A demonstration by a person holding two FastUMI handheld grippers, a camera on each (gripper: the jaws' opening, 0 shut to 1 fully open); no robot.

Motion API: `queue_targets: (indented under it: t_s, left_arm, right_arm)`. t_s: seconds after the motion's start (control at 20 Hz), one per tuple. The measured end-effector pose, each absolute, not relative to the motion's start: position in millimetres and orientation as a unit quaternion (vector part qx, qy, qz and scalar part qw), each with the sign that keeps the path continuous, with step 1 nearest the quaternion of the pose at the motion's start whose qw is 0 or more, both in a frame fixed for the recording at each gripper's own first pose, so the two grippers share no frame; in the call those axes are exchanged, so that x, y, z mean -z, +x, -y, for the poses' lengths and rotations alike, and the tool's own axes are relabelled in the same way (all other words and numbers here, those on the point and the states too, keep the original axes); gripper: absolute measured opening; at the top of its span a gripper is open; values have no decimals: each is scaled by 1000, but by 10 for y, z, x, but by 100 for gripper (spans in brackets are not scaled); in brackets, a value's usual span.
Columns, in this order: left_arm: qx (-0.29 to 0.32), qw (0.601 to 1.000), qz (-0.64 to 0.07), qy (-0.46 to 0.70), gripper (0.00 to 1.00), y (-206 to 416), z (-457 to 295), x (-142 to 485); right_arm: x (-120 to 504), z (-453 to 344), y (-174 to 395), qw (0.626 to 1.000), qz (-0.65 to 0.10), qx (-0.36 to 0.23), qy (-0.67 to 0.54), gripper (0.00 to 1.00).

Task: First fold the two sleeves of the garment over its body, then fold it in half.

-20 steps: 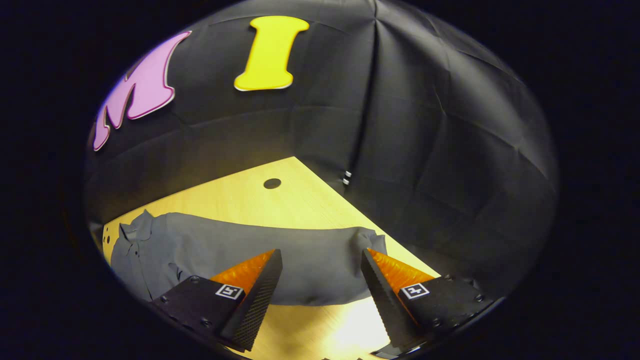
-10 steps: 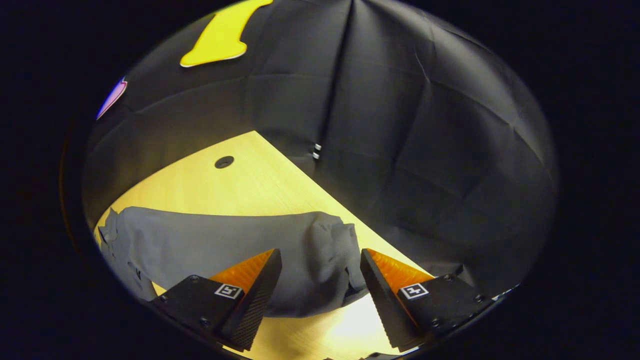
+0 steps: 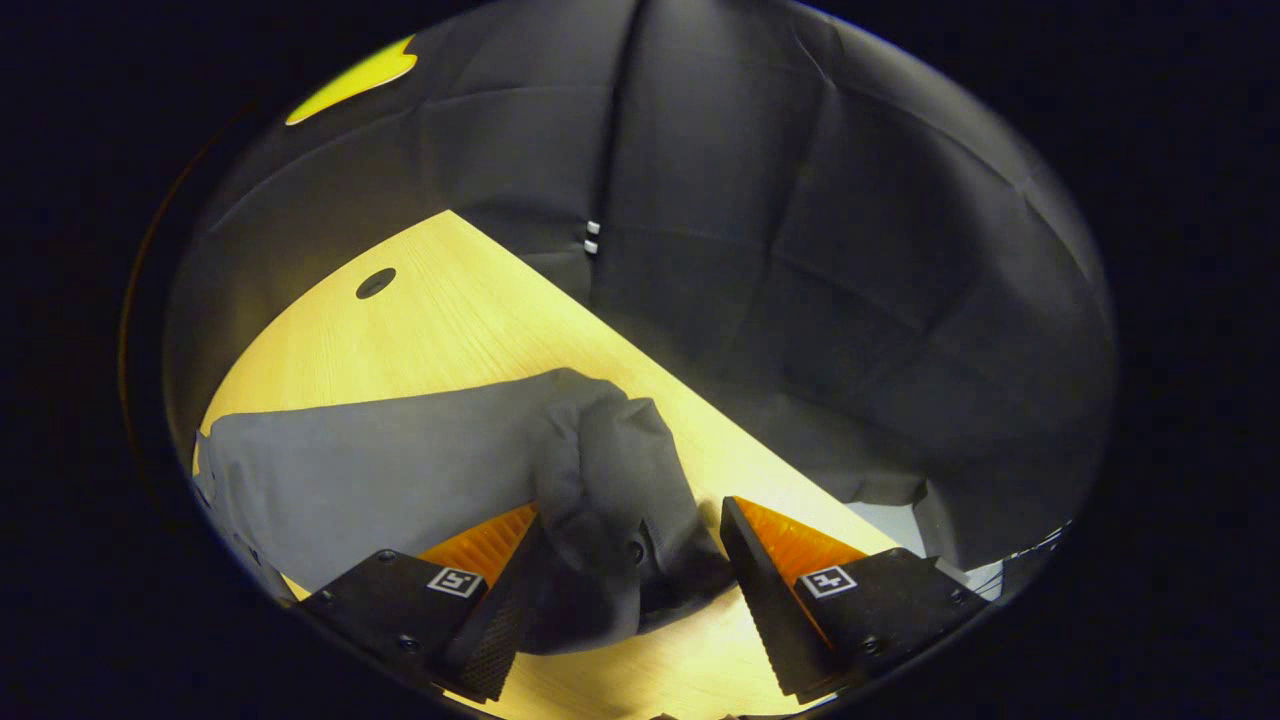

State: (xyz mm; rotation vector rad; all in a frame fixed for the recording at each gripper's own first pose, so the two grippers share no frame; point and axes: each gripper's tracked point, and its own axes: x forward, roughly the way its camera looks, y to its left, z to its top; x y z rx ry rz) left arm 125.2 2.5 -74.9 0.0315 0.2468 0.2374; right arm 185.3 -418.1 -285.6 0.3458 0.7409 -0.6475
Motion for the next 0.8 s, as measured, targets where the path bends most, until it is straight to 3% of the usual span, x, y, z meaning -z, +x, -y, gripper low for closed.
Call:
queue_targets:
  t_s: [0.3,0.4,0.5,0.65,0.7,0.8]
  left_arm:
    - [-107,986,-123,18,97,1233,72,755]
    - [-102,987,-125,18,97,1251,127,770]
    - [-99,987,-125,19,97,1246,166,779]
    - [-94,988,-117,20,98,1228,200,740]
    - [-95,988,-117,20,98,1218,191,758]
    - [-98,988,-120,20,98,1173,149,794]
  right_arm:
    - [2843,4130,1907,874,-352,289,170,97]
    - [2833,4061,1960,880,-354,273,160,78]
    - [2825,3970,2035,885,-353,259,157,43]
    - [2845,3913,2116,897,-353,236,122,8]
    - [2802,3878,2064,897,-360,230,111,11]
    - [2828,3838,2092,899,-365,220,103,6]
